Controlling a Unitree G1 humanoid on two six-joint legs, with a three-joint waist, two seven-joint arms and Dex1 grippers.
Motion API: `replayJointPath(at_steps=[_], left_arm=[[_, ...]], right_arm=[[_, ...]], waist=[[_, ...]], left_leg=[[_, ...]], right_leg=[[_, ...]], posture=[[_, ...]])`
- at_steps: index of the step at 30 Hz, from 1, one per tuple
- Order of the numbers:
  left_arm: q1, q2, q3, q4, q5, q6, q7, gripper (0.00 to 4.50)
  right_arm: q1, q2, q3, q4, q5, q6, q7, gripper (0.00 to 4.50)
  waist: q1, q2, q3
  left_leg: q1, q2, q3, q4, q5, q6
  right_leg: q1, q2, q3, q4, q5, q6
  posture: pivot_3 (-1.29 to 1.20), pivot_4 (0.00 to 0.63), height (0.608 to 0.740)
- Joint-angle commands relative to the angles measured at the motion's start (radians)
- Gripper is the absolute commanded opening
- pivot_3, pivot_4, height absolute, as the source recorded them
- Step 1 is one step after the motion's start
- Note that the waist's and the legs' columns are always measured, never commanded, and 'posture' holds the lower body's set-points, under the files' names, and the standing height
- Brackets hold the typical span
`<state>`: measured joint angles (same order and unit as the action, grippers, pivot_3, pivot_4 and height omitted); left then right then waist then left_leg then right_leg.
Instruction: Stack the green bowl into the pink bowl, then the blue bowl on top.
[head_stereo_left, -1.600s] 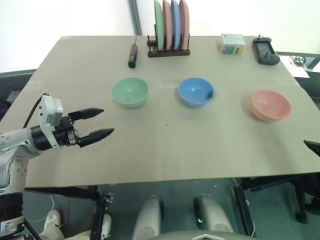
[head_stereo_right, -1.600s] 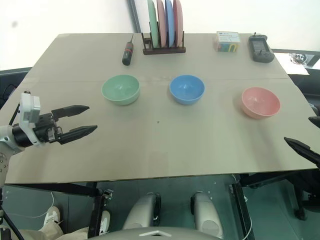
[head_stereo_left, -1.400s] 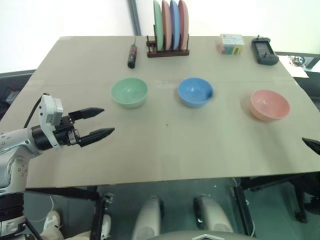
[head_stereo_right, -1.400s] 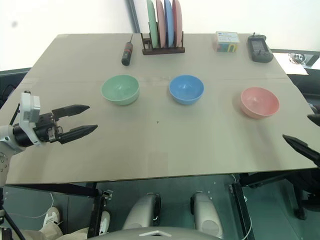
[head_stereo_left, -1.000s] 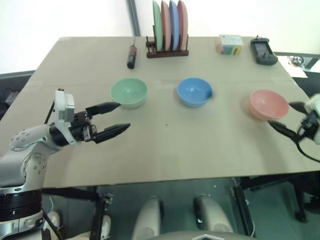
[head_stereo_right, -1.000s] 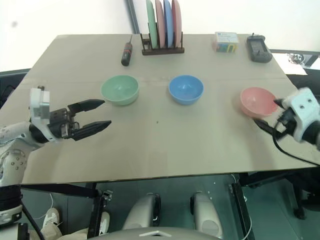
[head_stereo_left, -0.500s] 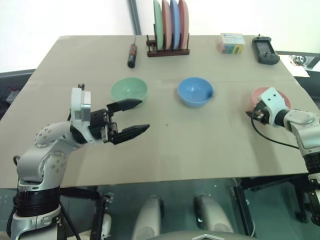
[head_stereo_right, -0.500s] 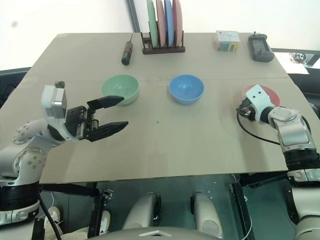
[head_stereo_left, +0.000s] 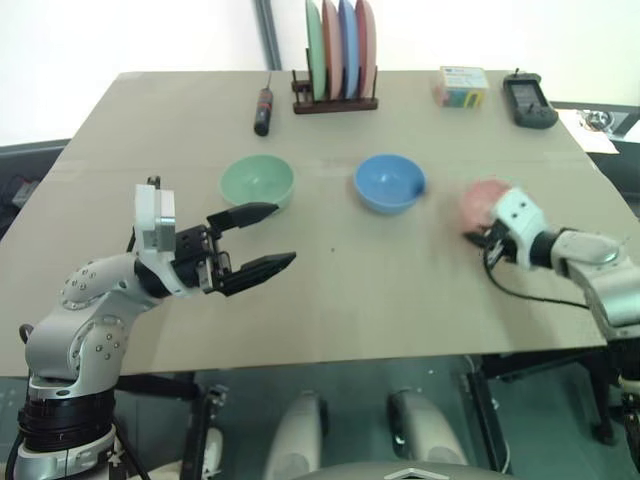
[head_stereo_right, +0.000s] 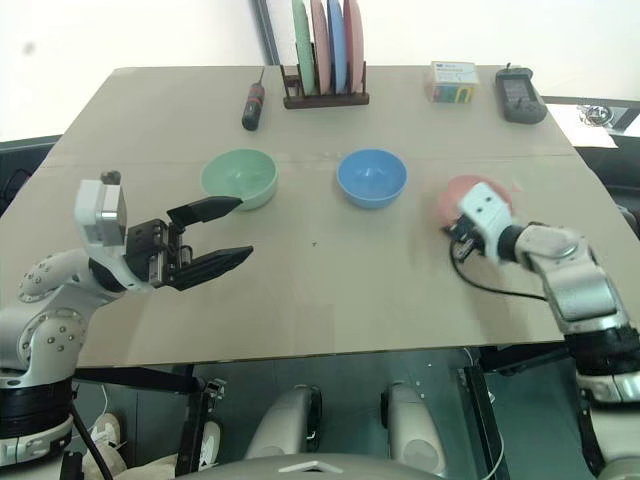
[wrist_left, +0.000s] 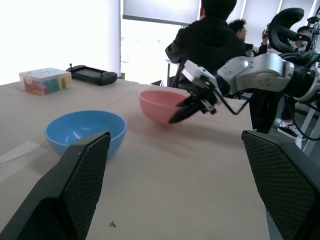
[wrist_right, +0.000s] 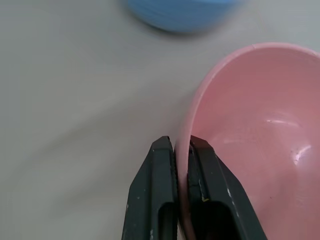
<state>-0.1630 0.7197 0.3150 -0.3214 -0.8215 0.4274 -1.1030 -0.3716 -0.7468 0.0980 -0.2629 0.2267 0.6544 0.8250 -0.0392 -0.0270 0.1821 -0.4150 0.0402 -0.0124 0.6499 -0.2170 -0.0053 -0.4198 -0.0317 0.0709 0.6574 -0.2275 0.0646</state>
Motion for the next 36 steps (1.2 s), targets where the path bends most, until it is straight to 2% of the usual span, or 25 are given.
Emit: replayJointPath(at_steps=[1, 5, 10, 13, 14, 17, 18, 19, 21, 22, 25, 28, 31, 33, 36], left_arm=[[0.002, 0.002, 0.028, 0.037, 0.033, -0.033, 0.02, 4.5], [-0.01, 0.007, 0.026, 0.068, 0.044, -0.031, 0.027, 4.5], [-0.021, 0.018, 0.016, 0.08, 0.075, -0.031, 0.042, 4.5], [-0.022, 0.024, 0.014, 0.074, 0.088, -0.024, 0.059, 4.5], [-0.019, 0.028, 0.014, 0.071, 0.093, -0.021, 0.062, 4.5], [-0.009, 0.039, 0.014, 0.055, 0.118, -0.003, 0.105, 4.5], [-0.004, 0.042, 0.007, 0.046, 0.148, -0.011, 0.129, 4.5], [-0.001, 0.044, 0.002, 0.041, 0.169, -0.017, 0.144, 4.5], [-0.002, 0.053, -0.015, 0.027, 0.249, -0.04, 0.205, 4.5], [-0.01, 0.065, -0.036, 0.023, 0.337, -0.058, 0.268, 4.5], [-0.07, 0.106, -0.099, 0.02, 0.488, -0.02, 0.38, 4.5], [-0.17, 0.159, -0.207, 0.039, 0.606, 0.031, 0.401, 4.5], [-0.319, 0.235, -0.401, 0.116, 0.808, 0.066, 0.377, 4.5], [-0.402, 0.234, -0.491, 0.17, 0.88, 0.106, 0.363, 4.5], [-0.485, 0.208, -0.588, 0.264, 0.974, 0.076, 0.343, 4.5]], right_arm=[[0.011, 0.073, 0.128, -0.311, 0.118, 0.143, 0.014, 0.02], [-0.092, 0.182, 0.262, -0.23, 0.062, 0.148, -0.022, 0.02], [-0.188, 0.278, 0.362, -0.061, 0.004, 0.083, -0.02, 0.02], [-0.244, 0.302, 0.394, 0.054, -0.065, 0.02, -0.032, 1.08], [-0.252, 0.304, 0.399, 0.07, -0.074, 0.008, -0.028, 1.64], [-0.261, 0.302, 0.396, 0.077, -0.09, -0.006, -0.014, 2.16], [-0.258, 0.298, 0.385, 0.066, -0.093, -0.008, -0.015, 2.64], [-0.256, 0.296, 0.377, 0.057, -0.094, -0.01, -0.015, 2.83], [-0.238, 0.278, 0.324, -0.005, -0.079, -0.012, -0.022, 3.57], [-0.223, 0.269, 0.279, -0.059, -0.034, 0.002, -0.007, 3.69], [-0.194, 0.257, 0.144, -0.202, 0.098, 0.061, 0.015, 3.69], [-0.184, 0.248, 0.037, -0.295, 0.193, 0.102, 0.003, 3.69], [-0.188, 0.24, 0.006, -0.308, 0.164, 0.094, -0.063, 3.69], [-0.187, 0.234, 0.006, -0.296, 0.142, 0.071, -0.088, 3.69], [-0.192, 0.242, 0.006, -0.275, 0.131, 0.042, -0.113, 3.69]], waist=[[-0.004, 0.0, 0.0], [-0.004, 0.0, 0.0], [0.002, -0.002, -0.001], [-0.001, -0.002, -0.001], [-0.001, -0.002, -0.001], [0.0, -0.002, -0.001], [0.0, -0.002, -0.001], [-0.001, -0.002, -0.001], [-0.001, -0.001, 0.0], [0.001, -0.002, 0.0], [0.005, -0.002, 0.0], [0.012, -0.003, 0.001], [0.01, -0.003, 0.0], [0.007, -0.002, 0.0], [-0.003, -0.002, 0.001]], left_leg=[[0.001, 0.001, 0.0, 0.0, 0.0, 0.0], [0.001, 0.003, 0.0, 0.002, 0.0, 0.0], [0.001, 0.001, 0.0, 0.004, 0.0, 0.0], [0.0, 0.001, 0.0, 0.003, 0.0, 0.0], [0.0, 0.001, 0.0, 0.002, 0.0, 0.0], [-0.001, 0.001, -0.001, 0.001, 0.0, 0.0], [-0.001, 0.001, -0.001, 0.001, 0.0, 0.0], [-0.001, 0.001, -0.001, 0.001, 0.0, 0.0], [-0.001, 0.001, -0.001, 0.0, 0.0, 0.0], [-0.001, 0.001, -0.001, 0.0, 0.0, 0.0], [-0.001, 0.001, -0.001, 0.0, 0.0, 0.0], [-0.001, 0.001, -0.002, 0.001, 0.0, 0.0], [0.0, 0.001, -0.002, 0.001, 0.0, 0.0], [0.0, 0.001, -0.001, 0.0, 0.0, 0.0], [-0.001, 0.001, 0.0, 0.0, 0.0, 0.0]], right_leg=[[0.0, 0.0, 0.0, 0.001, 0.0, 0.0], [0.0, 0.003, 0.0, 0.002, -0.004, 0.0], [0.001, 0.001, 0.0, 0.001, -0.003, -0.002], [0.0, 0.002, 0.0, 0.001, -0.002, -0.004], [0.0, 0.002, 0.0, 0.001, -0.002, -0.004], [-0.001, 0.002, -0.001, 0.001, -0.001, -0.003], [-0.001, 0.001, -0.001, 0.001, -0.001, -0.003], [-0.001, 0.002, 0.0, 0.001, -0.001, -0.003], [-0.001, 0.001, -0.001, 0.001, -0.001, -0.003], [-0.001, 0.002, 0.0, 0.001, -0.001, -0.003], [-0.001, 0.002, -0.001, 0.001, -0.001, -0.003], [-0.001, 0.002, -0.002, 0.001, -0.001, -0.002], [0.0, 0.002, -0.002, 0.001, -0.002, -0.002], [0.0, 0.002, -0.002, 0.001, -0.003, -0.002], [-0.001, 0.002, -0.001, 0.001, -0.001, -0.002]], posture=[[0.0, 0.15, 0.74], [0.0, 0.15, 0.74], [0.0, 0.15, 0.74], [0.0, 0.15, 0.74], [0.0, 0.15, 0.74], [0.0, 0.15, 0.74], [0.0, 0.15, 0.74], [0.0, 0.15, 0.74], [0.0, 0.15, 0.74], [0.0, 0.15, 0.74], [0.0, 0.15, 0.74], [0.0, 0.15, 0.74], [0.0, 0.15, 0.74], [0.0, 0.15, 0.74], [0.0, 0.15, 0.74]])
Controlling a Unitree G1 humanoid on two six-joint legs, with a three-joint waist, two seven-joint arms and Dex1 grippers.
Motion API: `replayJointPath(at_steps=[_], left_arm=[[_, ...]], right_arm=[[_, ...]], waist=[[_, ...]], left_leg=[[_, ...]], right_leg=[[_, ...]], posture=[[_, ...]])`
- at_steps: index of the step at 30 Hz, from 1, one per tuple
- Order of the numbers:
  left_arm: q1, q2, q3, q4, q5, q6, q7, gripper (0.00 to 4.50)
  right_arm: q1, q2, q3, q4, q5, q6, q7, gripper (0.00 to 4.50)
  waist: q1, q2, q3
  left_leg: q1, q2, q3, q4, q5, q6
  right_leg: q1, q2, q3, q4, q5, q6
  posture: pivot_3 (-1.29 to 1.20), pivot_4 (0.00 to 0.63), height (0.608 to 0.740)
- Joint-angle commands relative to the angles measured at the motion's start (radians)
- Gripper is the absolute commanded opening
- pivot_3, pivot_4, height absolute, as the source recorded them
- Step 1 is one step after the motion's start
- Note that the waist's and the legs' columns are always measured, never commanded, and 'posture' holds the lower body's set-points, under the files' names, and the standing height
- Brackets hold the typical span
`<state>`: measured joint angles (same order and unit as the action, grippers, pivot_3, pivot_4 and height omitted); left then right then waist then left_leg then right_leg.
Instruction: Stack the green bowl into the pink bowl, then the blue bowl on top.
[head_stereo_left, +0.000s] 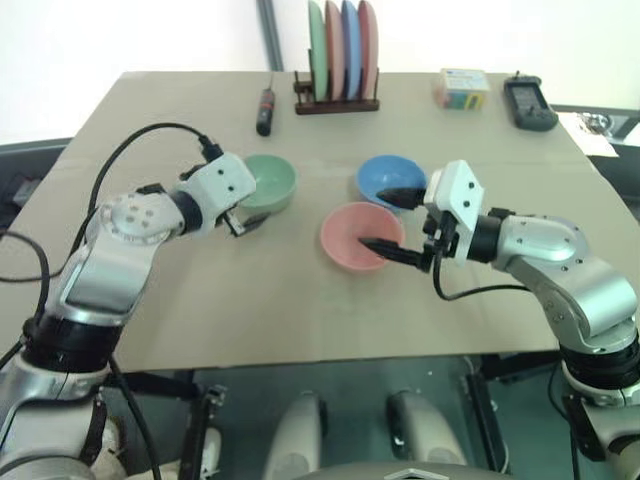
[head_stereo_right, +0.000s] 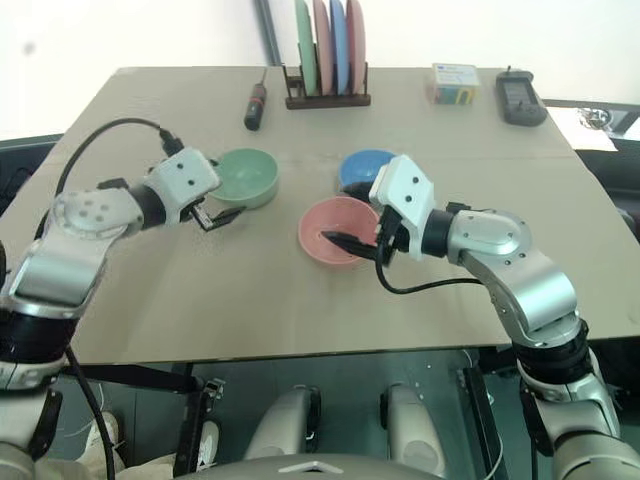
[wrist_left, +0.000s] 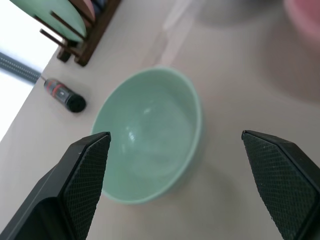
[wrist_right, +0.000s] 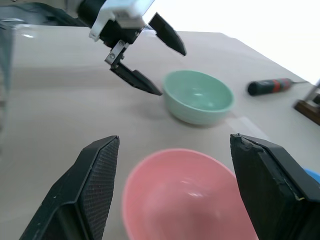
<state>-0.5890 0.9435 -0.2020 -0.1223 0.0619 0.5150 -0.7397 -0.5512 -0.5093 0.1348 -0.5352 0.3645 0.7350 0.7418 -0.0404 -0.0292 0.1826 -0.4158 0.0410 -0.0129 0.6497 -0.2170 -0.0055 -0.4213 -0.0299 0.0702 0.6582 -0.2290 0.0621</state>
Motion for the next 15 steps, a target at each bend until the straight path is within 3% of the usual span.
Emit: replayJointPath(at_steps=[1, 6, 15], left_arm=[[-0.085, -0.028, -0.099, 0.099, 0.115, -0.012, -0.028, 4.5], [-0.167, -0.081, -0.168, 0.216, 0.18, -0.044, -0.077, 4.5], [-0.221, -0.133, -0.157, 0.293, 0.203, -0.103, -0.138, 0.74]], right_arm=[[-0.015, 0.009, -0.033, 0.002, -0.01, -0.053, -0.037, 3.69], [-0.017, 0.015, -0.044, 0.002, 0.01, -0.077, -0.047, 3.69], [0.015, -0.009, -0.082, -0.021, 0.045, -0.082, -0.049, 3.78]], waist=[[-0.002, 0.0, 0.0], [0.0, 0.0, 0.0], [0.003, 0.0, 0.0]], left_leg=[[0.0, 0.0, 0.0, 0.0, 0.0, 0.0], [-0.004, 0.0, 0.0, -0.001, 0.0, 0.0], [-0.014, 0.0, -0.002, 0.002, 0.0, 0.0]], right_leg=[[-0.001, 0.0, 0.0, 0.0, 0.001, 0.002], [-0.004, 0.001, 0.0, 0.0, 0.001, 0.002], [-0.012, 0.0, -0.001, 0.002, 0.002, 0.002]], posture=[[0.0, 0.15, 0.74], [0.0, 0.15, 0.74], [0.0, 0.15, 0.74]])
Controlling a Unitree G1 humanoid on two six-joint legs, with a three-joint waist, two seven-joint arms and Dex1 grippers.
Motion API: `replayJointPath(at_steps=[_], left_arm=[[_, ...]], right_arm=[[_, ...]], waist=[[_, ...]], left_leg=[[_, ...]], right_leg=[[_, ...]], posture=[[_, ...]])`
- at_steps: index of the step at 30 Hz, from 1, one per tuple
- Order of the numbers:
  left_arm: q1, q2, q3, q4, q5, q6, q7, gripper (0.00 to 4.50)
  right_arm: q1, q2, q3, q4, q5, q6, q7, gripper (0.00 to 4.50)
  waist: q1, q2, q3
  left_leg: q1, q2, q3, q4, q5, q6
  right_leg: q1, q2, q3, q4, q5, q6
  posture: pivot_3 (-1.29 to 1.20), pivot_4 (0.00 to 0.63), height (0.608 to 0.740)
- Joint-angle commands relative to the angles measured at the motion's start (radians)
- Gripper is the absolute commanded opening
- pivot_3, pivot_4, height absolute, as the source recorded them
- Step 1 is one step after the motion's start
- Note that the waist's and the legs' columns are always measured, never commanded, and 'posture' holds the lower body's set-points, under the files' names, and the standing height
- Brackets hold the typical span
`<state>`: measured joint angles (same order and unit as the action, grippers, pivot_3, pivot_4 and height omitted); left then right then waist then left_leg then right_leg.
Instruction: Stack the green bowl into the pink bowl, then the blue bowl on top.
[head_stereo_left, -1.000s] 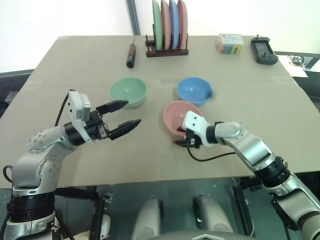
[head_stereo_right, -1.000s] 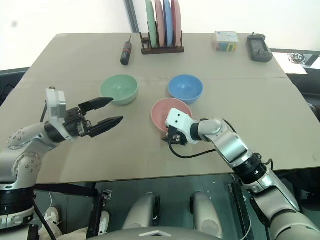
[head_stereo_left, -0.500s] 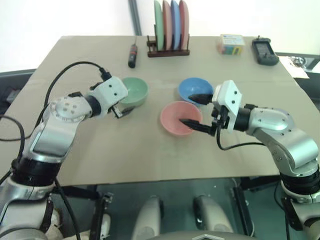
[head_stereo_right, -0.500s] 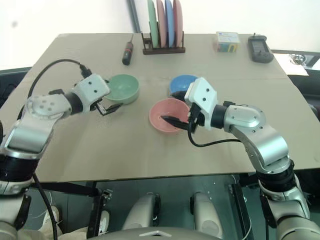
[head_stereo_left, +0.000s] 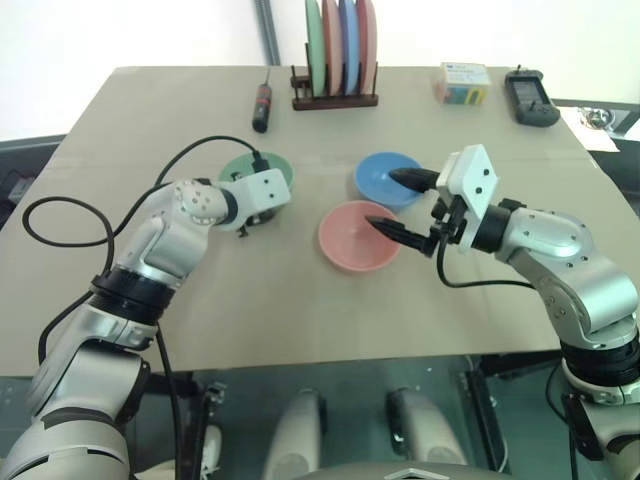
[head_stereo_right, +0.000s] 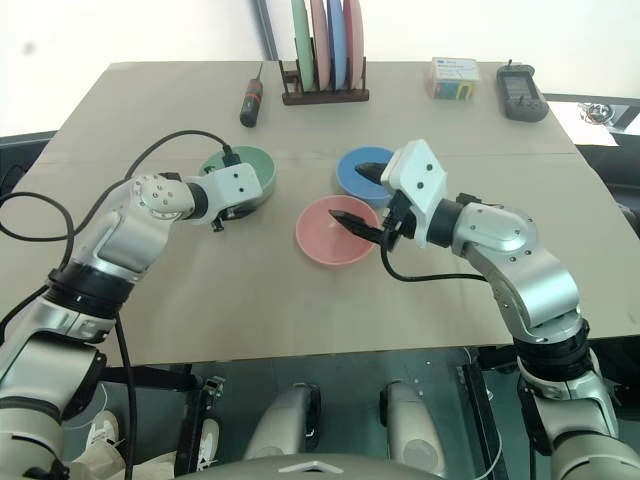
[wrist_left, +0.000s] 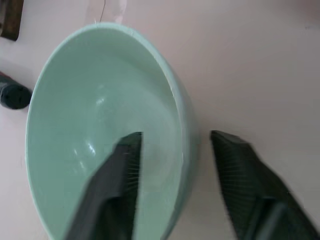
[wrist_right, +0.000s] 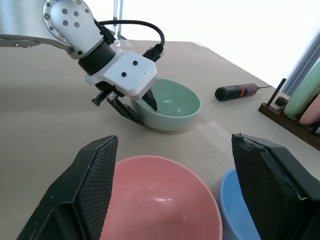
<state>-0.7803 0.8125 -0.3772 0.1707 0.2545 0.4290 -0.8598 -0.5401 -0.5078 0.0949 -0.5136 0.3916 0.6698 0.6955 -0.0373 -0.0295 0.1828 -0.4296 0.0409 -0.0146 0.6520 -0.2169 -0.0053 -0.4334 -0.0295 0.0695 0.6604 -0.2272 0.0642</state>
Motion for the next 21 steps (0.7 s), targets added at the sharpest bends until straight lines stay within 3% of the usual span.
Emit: replayJointPath(at_steps=[1, 2, 8, 13, 17, 21], left_arm=[[-0.03, -0.005, 0.021, 0.0, 0.004, -0.023, -0.029, 0.5], [-0.029, -0.007, 0.026, -0.002, -0.005, -0.027, -0.044, 0.1], [-0.005, 0.009, 0.06, -0.093, -0.069, -0.11, -0.136, 0.1], [0.019, 0.001, 0.145, -0.298, -0.319, -0.21, -0.332, 0.1], [-0.009, -0.019, 0.125, -0.334, -0.39, -0.241, -0.425, 0.1], [-0.032, -0.046, 0.079, -0.298, -0.4, -0.264, -0.493, 0.1]], right_arm=[[0.01, -0.015, -0.045, -0.045, 0.021, -0.016, -0.003, 3.78], [0.017, -0.02, -0.048, -0.046, 0.021, -0.019, -0.004, 3.78], [0.092, -0.06, -0.103, -0.078, 0.034, -0.023, -0.007, 3.78], [0.324, -0.122, -0.282, -0.191, 0.086, -0.071, 0.035, 3.78], [0.569, -0.13, -0.436, -0.291, 0.121, -0.15, 0.083, 3.78], [0.695, -0.125, -0.503, -0.333, 0.128, -0.192, 0.082, 3.78]], waist=[[0.0, 0.0, 0.0], [0.0, 0.0, 0.0], [0.0, 0.0, 0.0], [0.011, 0.0, 0.0], [0.024, 0.001, 0.0], [0.019, 0.001, 0.0]], left_leg=[[0.0, 0.0, 0.0, 0.0, 0.0, 0.0], [0.0, 0.0, 0.0, 0.0, 0.0, 0.0], [-0.001, 0.0, 0.0, 0.0, 0.0, 0.0], [-0.002, -0.001, -0.001, 0.001, 0.0, 0.0], [-0.001, -0.001, -0.001, 0.001, 0.0, 0.0], [0.002, -0.001, -0.001, 0.003, 0.0, 0.0]], right_leg=[[0.0, 0.0, 0.0, 0.0, 0.0, 0.0], [0.0, 0.0, 0.0, 0.0, 0.0, 0.0], [0.0, 0.0, 0.0, 0.0, 0.0, 0.0], [-0.001, -0.001, -0.001, 0.0, 0.0, 0.0], [0.0, -0.002, -0.001, 0.0, 0.0, 0.0], [0.003, -0.001, -0.001, 0.001, 0.0, 0.001]], posture=[[0.0, 0.15, 0.74], [0.0, 0.15, 0.74], [0.0, 0.15, 0.74], [0.0, 0.15, 0.74], [0.0, 0.15, 0.74], [0.0, 0.15, 0.74]])
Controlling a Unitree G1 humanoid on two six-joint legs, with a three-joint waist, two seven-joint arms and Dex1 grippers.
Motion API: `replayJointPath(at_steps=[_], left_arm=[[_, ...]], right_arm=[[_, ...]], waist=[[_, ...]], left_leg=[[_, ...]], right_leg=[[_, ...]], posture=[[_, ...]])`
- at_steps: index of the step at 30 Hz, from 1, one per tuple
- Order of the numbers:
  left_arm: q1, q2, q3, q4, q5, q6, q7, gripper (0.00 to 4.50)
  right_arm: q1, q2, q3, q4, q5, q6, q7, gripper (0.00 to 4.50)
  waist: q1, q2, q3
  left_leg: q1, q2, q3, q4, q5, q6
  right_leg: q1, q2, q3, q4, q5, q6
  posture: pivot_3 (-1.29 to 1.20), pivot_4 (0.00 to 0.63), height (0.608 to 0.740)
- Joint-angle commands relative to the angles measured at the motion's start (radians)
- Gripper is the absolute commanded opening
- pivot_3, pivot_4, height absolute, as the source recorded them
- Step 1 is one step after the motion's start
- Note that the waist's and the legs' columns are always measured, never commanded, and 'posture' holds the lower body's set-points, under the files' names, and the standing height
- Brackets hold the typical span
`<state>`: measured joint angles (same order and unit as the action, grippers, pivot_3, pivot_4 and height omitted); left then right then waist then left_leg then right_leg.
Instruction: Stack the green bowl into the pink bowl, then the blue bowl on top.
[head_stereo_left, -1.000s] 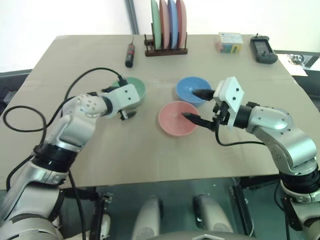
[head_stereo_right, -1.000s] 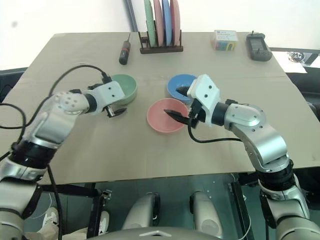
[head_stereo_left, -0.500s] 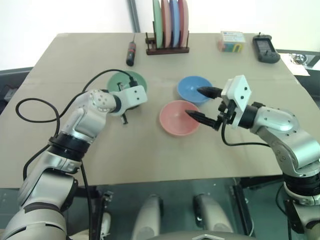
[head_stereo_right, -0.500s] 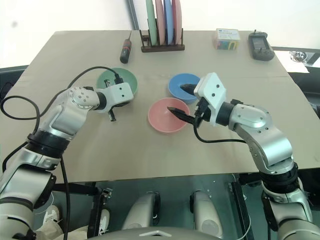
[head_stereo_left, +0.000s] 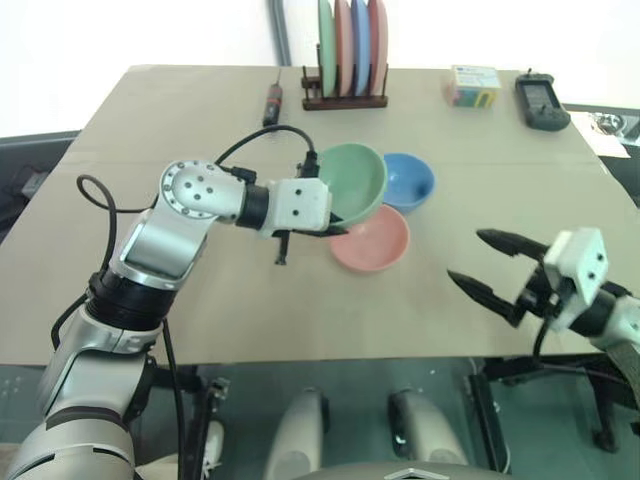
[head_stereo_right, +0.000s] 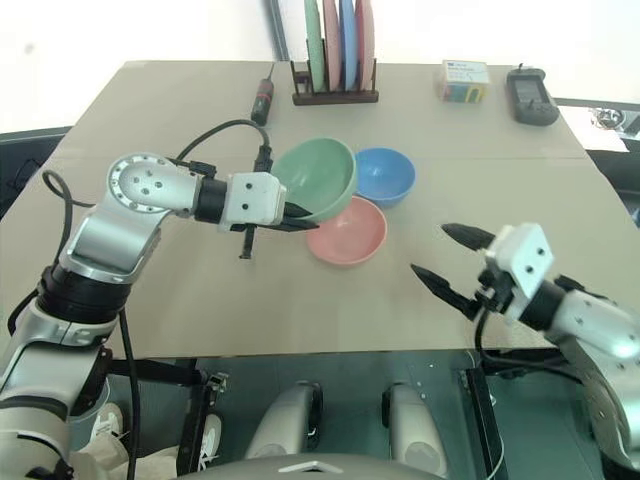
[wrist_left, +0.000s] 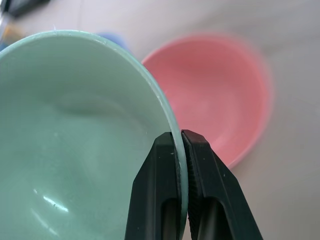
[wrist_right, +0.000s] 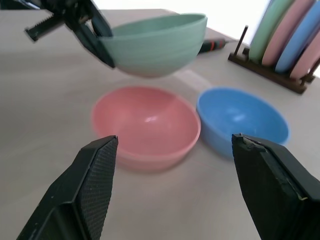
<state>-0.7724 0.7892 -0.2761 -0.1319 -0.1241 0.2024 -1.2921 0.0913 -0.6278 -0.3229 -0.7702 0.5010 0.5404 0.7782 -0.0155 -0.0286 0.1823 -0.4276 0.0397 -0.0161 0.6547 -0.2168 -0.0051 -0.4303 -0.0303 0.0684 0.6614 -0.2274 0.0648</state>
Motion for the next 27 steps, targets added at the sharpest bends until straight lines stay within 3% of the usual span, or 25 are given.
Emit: replayJointPath(at_steps=[1, 2, 4, 8, 11, 13, 15, 16, 18, 19, 21, 23, 27], left_arm=[[-0.043, -0.028, -0.038, 0.028, -0.009, -0.062, -0.076, 0.1], [-0.046, -0.038, -0.053, 0.054, -0.002, -0.082, -0.092, 0.76], [-0.055, -0.051, -0.071, 0.099, 0.022, -0.118, -0.101, 1.4], [-0.069, -0.072, -0.061, 0.13, 0.039, -0.107, -0.073, 2.9], [-0.065, -0.071, -0.016, 0.097, 0.004, 0.025, -0.037, 3.82], [-0.046, -0.062, 0.025, 0.059, -0.043, 0.135, -0.016, 3.82], [0.048, -0.153, 0.221, 0.012, -0.255, 0.188, 0.08, 3.82], [0.108, -0.164, 0.289, -0.015, -0.273, 0.174, 0.132, 3.82], [0.22, -0.141, 0.37, -0.063, -0.221, 0.127, 0.204, 3.82], [0.271, -0.112, 0.4, -0.092, -0.249, 0.155, 0.192, 4.09], [0.344, -0.074, 0.49, -0.142, -0.416, 0.281, 0.151, 4.47], [0.405, -0.041, 0.576, -0.169, -0.554, 0.352, 0.111, 4.47], [0.54, 0.007, 0.705, -0.218, -0.629, 0.364, 0.109, 4.47]], right_arm=[[0.076, -0.004, -0.09, -0.083, 0.016, -0.067, -0.005, 3.78], [0.078, -0.003, -0.088, -0.086, 0.008, -0.07, -0.016, 3.78], [0.073, -0.008, -0.073, -0.088, 0.008, -0.074, -0.033, 3.78], [0.031, -0.036, -0.021, -0.049, 0.012, -0.036, -0.052, 3.78], [-0.047, -0.088, 0.047, 0.051, -0.046, -0.026, -0.053, 3.78], [-0.105, -0.124, 0.101, 0.126, -0.104, -0.061, -0.039, 3.78], [-0.235, -0.172, 0.221, 0.306, -0.246, -0.162, -0.014, 3.78], [-0.314, -0.182, 0.282, 0.413, -0.313, -0.218, -0.002, 3.78], [-0.478, -0.171, 0.383, 0.633, -0.417, -0.347, 0.022, 3.78], [-0.561, -0.154, 0.425, 0.748, -0.461, -0.411, 0.028, 3.78], [-0.707, -0.116, 0.501, 0.951, -0.534, -0.548, 0.053, 3.78], [-0.811, -0.078, 0.552, 1.11, -0.587, -0.677, 0.069, 3.78], [-0.957, 0.002, 0.625, 1.349, -0.65, -0.86, 0.111, 3.78]], waist=[[-0.01, 0.0, 0.0], [-0.011, 0.0, 0.0], [-0.017, 0.0, 0.0], [-0.021, 0.0, 0.0], [-0.022, 0.0, 0.0], [-0.024, 0.0, 0.0], [-0.027, 0.001, 0.0], [-0.032, 0.001, -0.001], [-0.051, 0.001, 0.0], [-0.053, 0.001, 0.0], [-0.053, 0.0, 0.001], [-0.049, 0.0, 0.002], [-0.041, 0.0, 0.002]], left_leg=[[0.001, 0.0, 0.001, 0.001, 0.0, 0.0], [0.003, 0.001, 0.002, 0.001, 0.0, 0.0], [0.015, 0.001, 0.002, 0.002, 0.0, 0.0], [0.015, 0.001, 0.002, 0.003, 0.0, 0.0], [0.013, 0.001, 0.002, 0.003, 0.0, 0.0], [0.013, 0.0, 0.002, 0.003, 0.0, 0.0], [0.013, 0.001, 0.002, 0.002, 0.0, 0.0], [0.014, 0.001, 0.003, 0.002, 0.0, 0.0], [0.015, 0.001, 0.005, 0.002, 0.0, 0.0], [0.016, 0.001, 0.005, 0.001, 0.0, 0.0], [0.016, 0.002, 0.004, -0.001, 0.0, 0.0], [0.013, 0.002, 0.003, -0.002, 0.0, 0.0], [0.012, 0.001, 0.004, -0.004, 0.0, 0.0]], right_leg=[[0.0, 0.0, 0.001, 0.0, 0.0, 0.0], [0.002, 0.001, 0.002, 0.0, -0.001, 0.002], [0.015, 0.001, 0.003, 0.0, -0.005, 0.0], [0.015, 0.001, 0.003, 0.0, -0.005, 0.0], [0.014, 0.001, 0.003, 0.0, -0.004, 0.0], [0.014, 0.001, 0.003, 0.0, -0.004, 0.0], [0.013, 0.001, 0.003, 0.0, -0.005, 0.0], [0.013, 0.001, 0.004, -0.001, -0.004, 0.0], [0.013, 0.0, 0.005, -0.001, -0.004, 0.001], [0.013, 0.0, 0.005, 0.0, -0.004, 0.001], [0.012, 0.002, 0.005, 0.001, 0.0, 0.0], [0.009, 0.002, 0.004, 0.001, 0.0, 0.0], [0.009, -0.001, 0.004, -0.002, 0.0, -0.001]], posture=[[0.0, 0.15, 0.74], [0.0, 0.15, 0.74], [0.0, 0.15, 0.74], [0.0, 0.15, 0.74], [0.0, 0.15, 0.74], [0.0, 0.15, 0.74], [0.0, 0.15, 0.74], [0.0, 0.15, 0.74], [0.0, 0.15, 0.74], [0.0, 0.15, 0.74], [0.0, 0.15, 0.74], [0.0, 0.15, 0.74], [0.0, 0.15, 0.74]])
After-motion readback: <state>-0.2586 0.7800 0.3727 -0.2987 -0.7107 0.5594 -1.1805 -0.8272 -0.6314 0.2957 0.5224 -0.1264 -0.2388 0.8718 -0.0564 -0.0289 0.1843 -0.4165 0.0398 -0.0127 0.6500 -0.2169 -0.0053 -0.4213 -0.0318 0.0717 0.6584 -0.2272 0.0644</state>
